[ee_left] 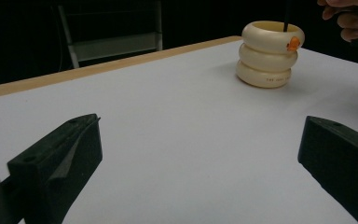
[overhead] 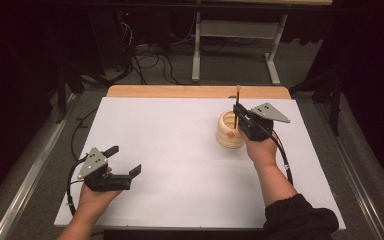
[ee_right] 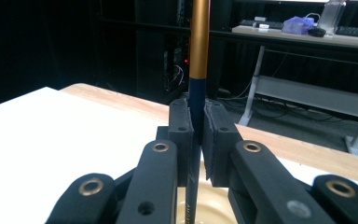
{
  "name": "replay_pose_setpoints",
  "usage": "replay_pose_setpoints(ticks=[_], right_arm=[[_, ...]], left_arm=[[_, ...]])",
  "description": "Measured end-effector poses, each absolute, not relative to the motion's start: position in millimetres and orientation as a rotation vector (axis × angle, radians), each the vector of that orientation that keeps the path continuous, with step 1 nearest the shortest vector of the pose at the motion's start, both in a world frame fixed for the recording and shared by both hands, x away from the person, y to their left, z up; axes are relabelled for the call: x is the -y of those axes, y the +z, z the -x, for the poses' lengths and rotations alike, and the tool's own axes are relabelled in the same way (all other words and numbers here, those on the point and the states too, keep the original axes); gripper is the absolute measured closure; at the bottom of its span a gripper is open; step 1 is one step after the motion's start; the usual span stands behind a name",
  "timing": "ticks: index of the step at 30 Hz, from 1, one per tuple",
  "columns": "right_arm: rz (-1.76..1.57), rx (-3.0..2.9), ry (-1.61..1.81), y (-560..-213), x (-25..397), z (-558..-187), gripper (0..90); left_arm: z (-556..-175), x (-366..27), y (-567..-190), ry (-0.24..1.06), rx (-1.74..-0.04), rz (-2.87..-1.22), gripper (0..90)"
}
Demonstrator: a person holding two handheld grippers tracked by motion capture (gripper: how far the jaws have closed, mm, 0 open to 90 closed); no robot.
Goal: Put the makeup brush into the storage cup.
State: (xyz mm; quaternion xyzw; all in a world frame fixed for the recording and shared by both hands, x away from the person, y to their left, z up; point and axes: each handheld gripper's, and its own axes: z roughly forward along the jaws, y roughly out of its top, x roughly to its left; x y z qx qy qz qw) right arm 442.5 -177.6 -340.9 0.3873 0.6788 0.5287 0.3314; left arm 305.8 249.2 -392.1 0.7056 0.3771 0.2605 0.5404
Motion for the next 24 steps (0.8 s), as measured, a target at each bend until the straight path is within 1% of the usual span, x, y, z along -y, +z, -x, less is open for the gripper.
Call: replay_pose_setpoints(ticks=[24], right_arm=[[-1.058, -1.815, 1.328, -363.8, 183.9, -439.8, 85.0]], left_arm=[[-306.2, -250.4, -392.5, 0.615, -0.898, -1.673, 0.3]])
